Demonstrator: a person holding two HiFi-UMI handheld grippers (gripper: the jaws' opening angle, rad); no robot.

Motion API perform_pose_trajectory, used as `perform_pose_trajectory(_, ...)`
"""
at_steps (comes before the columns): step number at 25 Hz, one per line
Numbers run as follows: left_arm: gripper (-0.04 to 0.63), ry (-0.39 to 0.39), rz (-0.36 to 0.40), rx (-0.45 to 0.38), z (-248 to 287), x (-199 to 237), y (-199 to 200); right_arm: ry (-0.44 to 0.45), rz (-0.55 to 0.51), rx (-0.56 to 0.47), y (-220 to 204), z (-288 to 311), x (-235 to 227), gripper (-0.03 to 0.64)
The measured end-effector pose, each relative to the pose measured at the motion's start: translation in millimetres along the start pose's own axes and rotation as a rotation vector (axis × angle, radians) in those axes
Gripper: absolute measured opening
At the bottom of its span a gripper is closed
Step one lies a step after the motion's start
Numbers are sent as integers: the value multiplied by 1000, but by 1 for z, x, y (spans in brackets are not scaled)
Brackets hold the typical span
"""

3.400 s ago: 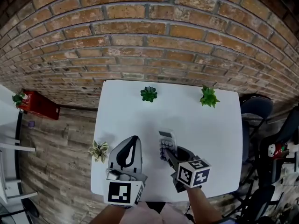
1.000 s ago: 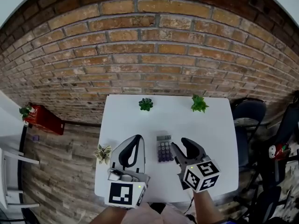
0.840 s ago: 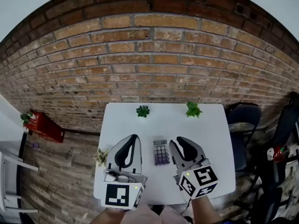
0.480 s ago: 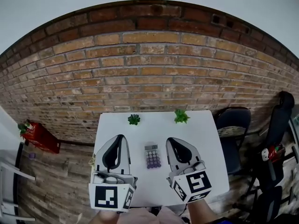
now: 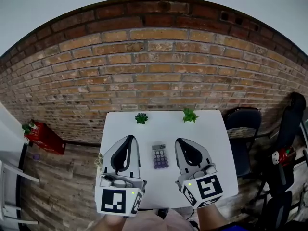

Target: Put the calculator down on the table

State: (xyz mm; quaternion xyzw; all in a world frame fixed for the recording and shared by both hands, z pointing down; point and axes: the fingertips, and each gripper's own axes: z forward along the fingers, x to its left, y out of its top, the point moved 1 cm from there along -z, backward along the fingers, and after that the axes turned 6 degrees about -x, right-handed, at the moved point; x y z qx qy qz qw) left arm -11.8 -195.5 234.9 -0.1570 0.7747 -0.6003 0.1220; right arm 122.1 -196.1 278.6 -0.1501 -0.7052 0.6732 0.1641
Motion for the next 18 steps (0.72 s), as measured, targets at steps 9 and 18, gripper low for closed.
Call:
perform_pose_trajectory(9,14,-17,-2,8,0,-4,-2,-16,9,3,-2,-1,-1,-2)
perform_pose_trajectory(18,14,-25,-8,18,-2,-1,-7,-26,12,9,-5,2,3,-2)
